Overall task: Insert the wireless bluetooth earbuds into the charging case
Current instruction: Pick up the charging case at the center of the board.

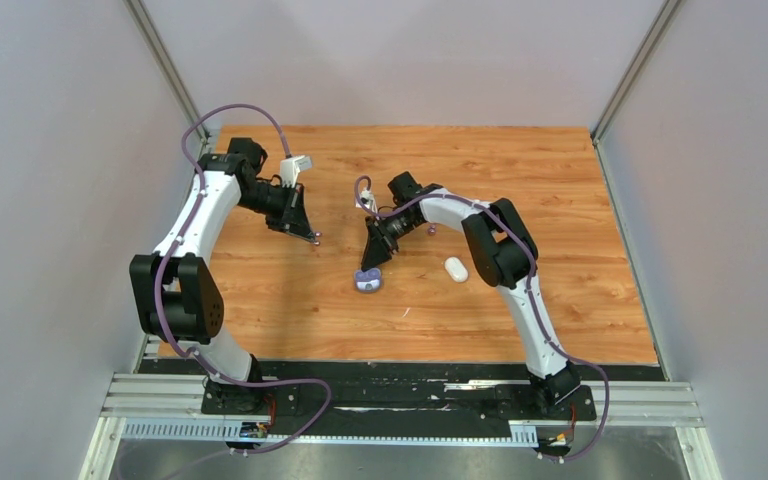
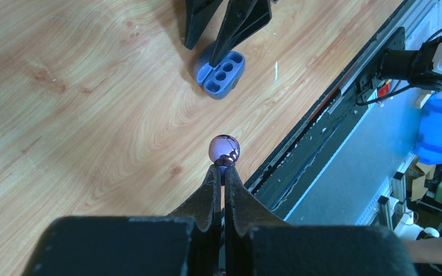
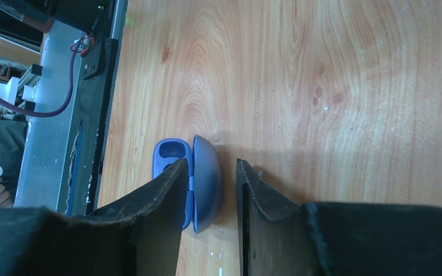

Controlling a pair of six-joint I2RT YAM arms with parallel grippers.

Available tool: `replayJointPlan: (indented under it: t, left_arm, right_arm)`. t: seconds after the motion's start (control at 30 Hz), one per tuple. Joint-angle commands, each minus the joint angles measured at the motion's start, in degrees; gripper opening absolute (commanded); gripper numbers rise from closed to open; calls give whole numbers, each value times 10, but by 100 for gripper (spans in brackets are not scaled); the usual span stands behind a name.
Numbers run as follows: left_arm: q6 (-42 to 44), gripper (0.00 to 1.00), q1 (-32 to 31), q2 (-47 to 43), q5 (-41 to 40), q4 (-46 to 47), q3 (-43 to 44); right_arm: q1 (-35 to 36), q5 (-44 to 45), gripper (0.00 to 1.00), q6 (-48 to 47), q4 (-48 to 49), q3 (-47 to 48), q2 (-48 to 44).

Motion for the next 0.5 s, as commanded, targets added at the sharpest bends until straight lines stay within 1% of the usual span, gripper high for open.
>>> replayJointPlan:
  t: [0.0, 0.27, 0.47]
  left_arm:
    - [7, 0, 0, -14, 15, -3, -3]
    - [6, 0, 0, -13, 18, -3, -4]
    - [6, 0, 0, -13, 20, -2, -5]
  right_arm:
    - [4, -18, 35, -20, -7, 21, 7]
    - [7, -17, 32, -33, -18, 17, 5]
    - [10, -20, 28, -39, -22, 14, 4]
